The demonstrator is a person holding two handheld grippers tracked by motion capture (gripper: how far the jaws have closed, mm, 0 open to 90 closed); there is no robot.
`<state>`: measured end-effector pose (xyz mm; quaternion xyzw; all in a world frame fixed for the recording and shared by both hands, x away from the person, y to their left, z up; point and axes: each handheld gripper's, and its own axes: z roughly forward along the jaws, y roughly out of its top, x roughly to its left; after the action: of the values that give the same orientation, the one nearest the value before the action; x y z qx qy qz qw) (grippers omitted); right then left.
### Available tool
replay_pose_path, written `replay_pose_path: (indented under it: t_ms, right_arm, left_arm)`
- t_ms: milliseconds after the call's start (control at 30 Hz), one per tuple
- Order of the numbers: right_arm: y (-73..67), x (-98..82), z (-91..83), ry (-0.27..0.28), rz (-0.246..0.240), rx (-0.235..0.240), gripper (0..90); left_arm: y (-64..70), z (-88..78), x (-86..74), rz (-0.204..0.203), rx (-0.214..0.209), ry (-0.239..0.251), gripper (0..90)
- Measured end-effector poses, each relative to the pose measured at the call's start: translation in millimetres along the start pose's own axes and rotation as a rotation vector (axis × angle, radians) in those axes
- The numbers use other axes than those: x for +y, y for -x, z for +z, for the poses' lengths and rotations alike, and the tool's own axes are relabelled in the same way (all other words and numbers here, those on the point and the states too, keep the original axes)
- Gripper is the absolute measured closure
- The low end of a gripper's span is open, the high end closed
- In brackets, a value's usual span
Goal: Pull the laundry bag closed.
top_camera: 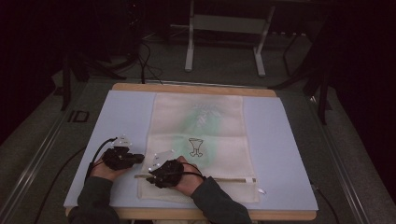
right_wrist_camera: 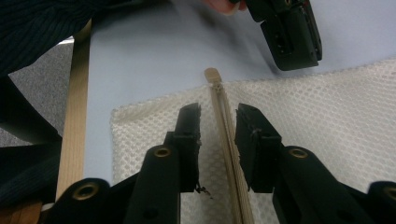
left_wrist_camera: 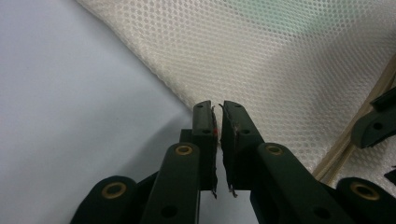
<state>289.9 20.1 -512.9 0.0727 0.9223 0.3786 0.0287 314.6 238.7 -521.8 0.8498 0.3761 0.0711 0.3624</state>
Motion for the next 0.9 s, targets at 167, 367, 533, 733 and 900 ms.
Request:
replay_pose_path:
  t_ms: [167, 367, 533, 733, 900]
  right_arm:
    - [-0.5, 4.4, 5.1, 0.003, -0.002, -0.004, 67.2]
    - [-1.9, 9.8, 12.1, 0.0, -0.007, -0.003, 71.0]
    - [-2.2, 14.8, 20.5, -0.007, -0.019, -0.001, 71.4]
    - [-1.2, 20.8, 29.2, -0.011, -0.025, -0.002, 72.4]
    - [-1.6, 27.5, 36.8, -0.027, -0.042, -0.006, 73.0]
  left_arm:
    - [-0.3, 0.5, -0.2, -0.004, 0.0, -0.002, 82.5]
    - [-0.2, 0.8, -0.2, -0.002, -0.005, -0.004, 82.3]
    - [-0.1, 1.3, 0.0, -0.003, -0.007, -0.005, 81.9]
    - [-1.0, -0.1, -0.3, -0.006, -0.004, 0.002, 81.7]
    - [-1.5, -1.1, -0.7, -0.017, -0.001, 0.013, 81.5]
